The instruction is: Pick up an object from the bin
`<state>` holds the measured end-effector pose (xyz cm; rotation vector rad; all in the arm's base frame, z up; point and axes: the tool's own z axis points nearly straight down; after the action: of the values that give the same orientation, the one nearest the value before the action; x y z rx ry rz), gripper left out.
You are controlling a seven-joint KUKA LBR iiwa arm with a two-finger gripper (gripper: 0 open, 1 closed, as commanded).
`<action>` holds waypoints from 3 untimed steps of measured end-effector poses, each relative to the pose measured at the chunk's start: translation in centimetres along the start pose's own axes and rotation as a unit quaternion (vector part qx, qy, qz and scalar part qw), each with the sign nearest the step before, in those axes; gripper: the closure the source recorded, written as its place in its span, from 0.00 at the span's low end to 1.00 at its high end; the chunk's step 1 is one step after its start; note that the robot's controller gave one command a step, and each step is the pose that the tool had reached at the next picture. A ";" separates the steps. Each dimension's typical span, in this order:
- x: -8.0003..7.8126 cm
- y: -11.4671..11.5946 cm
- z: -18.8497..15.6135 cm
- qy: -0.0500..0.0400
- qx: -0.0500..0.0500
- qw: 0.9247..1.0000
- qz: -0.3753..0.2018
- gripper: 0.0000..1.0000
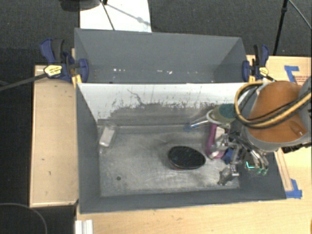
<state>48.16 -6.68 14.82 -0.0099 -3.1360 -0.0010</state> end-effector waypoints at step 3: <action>-1.1 20.0 0.5 -0.007 -0.001 0.968 -0.250 0.00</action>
Offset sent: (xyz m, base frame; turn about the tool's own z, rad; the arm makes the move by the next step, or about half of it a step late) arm -0.0056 0.0812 -0.0782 -0.2173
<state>49.40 13.28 14.30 0.7783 -3.0525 -0.0058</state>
